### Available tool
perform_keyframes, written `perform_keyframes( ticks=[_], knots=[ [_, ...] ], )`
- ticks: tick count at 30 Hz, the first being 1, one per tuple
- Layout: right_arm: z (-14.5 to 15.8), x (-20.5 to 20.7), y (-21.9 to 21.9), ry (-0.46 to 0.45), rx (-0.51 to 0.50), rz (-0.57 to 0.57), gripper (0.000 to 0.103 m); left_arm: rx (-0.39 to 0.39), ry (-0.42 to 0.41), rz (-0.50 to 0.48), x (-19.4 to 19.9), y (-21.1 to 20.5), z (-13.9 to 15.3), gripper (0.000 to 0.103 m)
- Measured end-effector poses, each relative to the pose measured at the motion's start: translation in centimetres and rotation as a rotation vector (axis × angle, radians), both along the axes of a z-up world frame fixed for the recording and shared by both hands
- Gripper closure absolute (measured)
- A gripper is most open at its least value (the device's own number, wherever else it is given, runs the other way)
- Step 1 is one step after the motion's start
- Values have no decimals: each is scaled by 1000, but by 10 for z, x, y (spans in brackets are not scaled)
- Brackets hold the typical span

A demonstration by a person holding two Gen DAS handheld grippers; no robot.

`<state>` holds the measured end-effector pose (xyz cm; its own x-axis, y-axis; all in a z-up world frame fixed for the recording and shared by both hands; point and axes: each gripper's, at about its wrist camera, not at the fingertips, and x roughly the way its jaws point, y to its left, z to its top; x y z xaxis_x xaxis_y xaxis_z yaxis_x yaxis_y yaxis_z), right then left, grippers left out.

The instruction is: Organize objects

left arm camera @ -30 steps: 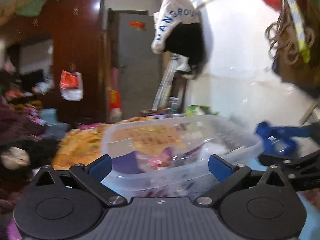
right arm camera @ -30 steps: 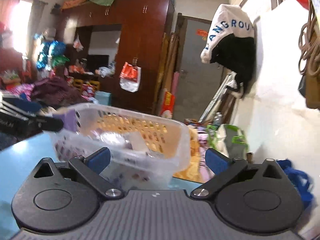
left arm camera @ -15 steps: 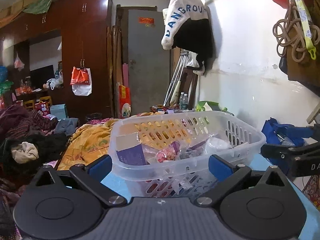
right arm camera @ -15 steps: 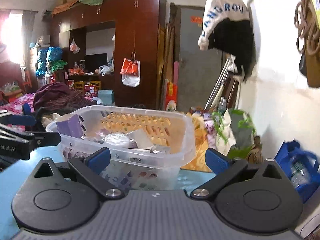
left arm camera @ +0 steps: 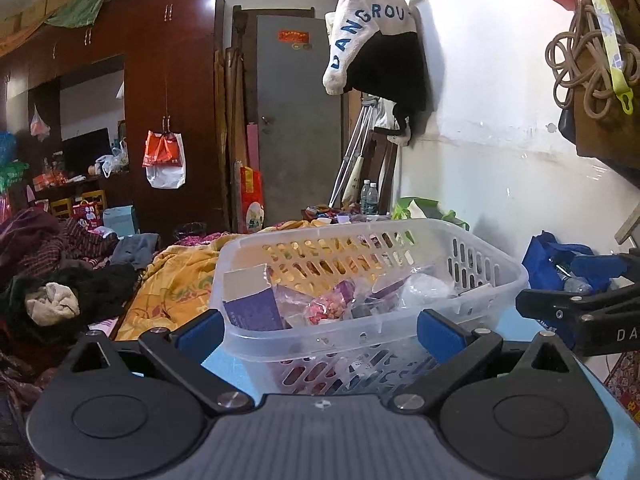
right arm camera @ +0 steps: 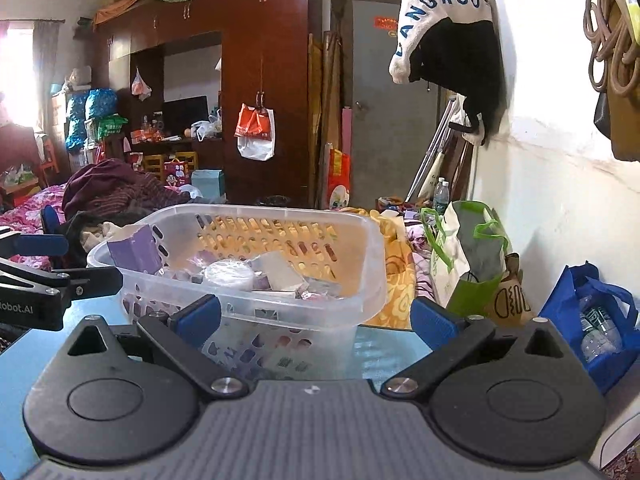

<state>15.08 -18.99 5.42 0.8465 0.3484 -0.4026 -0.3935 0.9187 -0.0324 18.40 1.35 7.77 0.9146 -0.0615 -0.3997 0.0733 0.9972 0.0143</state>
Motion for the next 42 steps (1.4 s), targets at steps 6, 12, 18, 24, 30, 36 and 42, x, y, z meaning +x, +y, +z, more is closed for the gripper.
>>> perform_keyframes(
  ticks=[6, 12, 18, 24, 30, 36, 42],
  knots=[
    [1, -1, -2, -9, 0, -3, 0, 7, -3, -2, -1, -4, 2, 0],
    [0, 1, -5, -9, -2, -6, 0, 6, 9, -8, -1, -5, 1, 0],
    [0, 1, -8, -13, 1, -23, 0, 1, 20, -12, 0, -4, -1, 0],
    [0, -1, -10, -15, 7, -24, 0, 6, 25, -10, 1, -5, -1, 0],
    [1, -3, -9, -19, 4, -28, 0, 8, 25, -10, 0, -7, -1, 0],
    [2, -3, -9, -22, 3, -24, 0, 9, 24, -9, -1, -8, -2, 0],
    [2, -3, -9, -23, 1, -20, 0, 9, 22, 2, 0, -9, -2, 0]
  ],
)
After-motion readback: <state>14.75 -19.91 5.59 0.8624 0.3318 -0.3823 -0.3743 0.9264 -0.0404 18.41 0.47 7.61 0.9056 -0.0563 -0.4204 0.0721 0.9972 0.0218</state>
